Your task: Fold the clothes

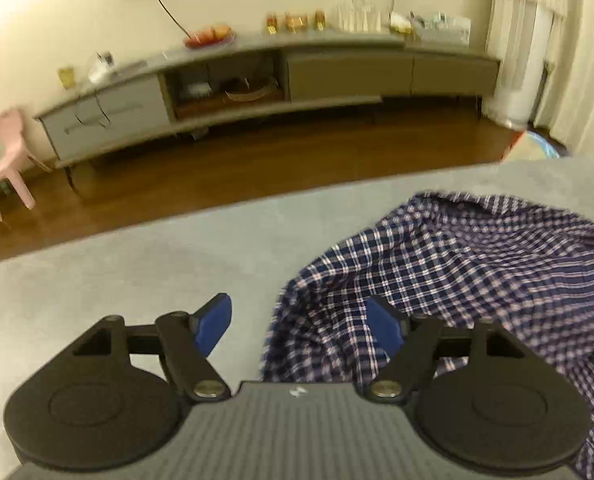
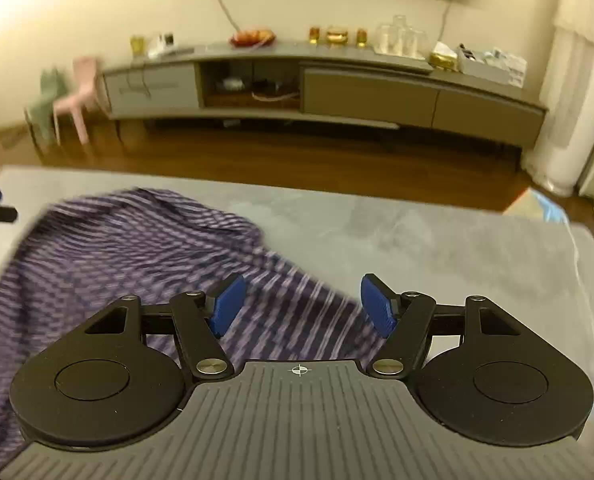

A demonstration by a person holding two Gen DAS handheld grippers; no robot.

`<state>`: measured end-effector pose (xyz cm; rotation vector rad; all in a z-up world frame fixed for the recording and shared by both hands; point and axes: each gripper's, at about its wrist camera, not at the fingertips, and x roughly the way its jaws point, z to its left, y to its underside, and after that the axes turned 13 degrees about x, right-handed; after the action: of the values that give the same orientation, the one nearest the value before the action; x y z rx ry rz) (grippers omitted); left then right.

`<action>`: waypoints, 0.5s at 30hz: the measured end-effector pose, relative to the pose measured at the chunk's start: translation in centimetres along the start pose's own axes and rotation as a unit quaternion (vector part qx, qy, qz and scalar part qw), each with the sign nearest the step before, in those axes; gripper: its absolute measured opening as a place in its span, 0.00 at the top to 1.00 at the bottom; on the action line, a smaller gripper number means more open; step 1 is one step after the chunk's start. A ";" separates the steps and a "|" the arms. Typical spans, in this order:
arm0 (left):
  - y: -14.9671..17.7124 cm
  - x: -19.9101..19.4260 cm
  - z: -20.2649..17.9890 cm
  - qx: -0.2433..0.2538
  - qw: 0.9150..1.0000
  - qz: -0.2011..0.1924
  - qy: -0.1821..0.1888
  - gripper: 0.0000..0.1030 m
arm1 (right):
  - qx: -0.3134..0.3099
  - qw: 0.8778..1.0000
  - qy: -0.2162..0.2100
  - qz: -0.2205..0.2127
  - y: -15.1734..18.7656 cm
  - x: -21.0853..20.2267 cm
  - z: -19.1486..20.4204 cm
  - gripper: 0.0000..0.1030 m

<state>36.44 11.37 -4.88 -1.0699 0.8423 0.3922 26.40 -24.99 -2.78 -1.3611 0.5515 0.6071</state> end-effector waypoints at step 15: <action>3.7 -0.6 4.3 -0.109 0.990 -0.083 -0.030 0.99 | -0.051 0.995 -0.090 -0.003 -3.8 4.9 2.5 1.00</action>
<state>35.41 16.86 -5.74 -1.3147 0.6625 0.3804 32.61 -22.56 -3.05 -1.3860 0.3754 0.7537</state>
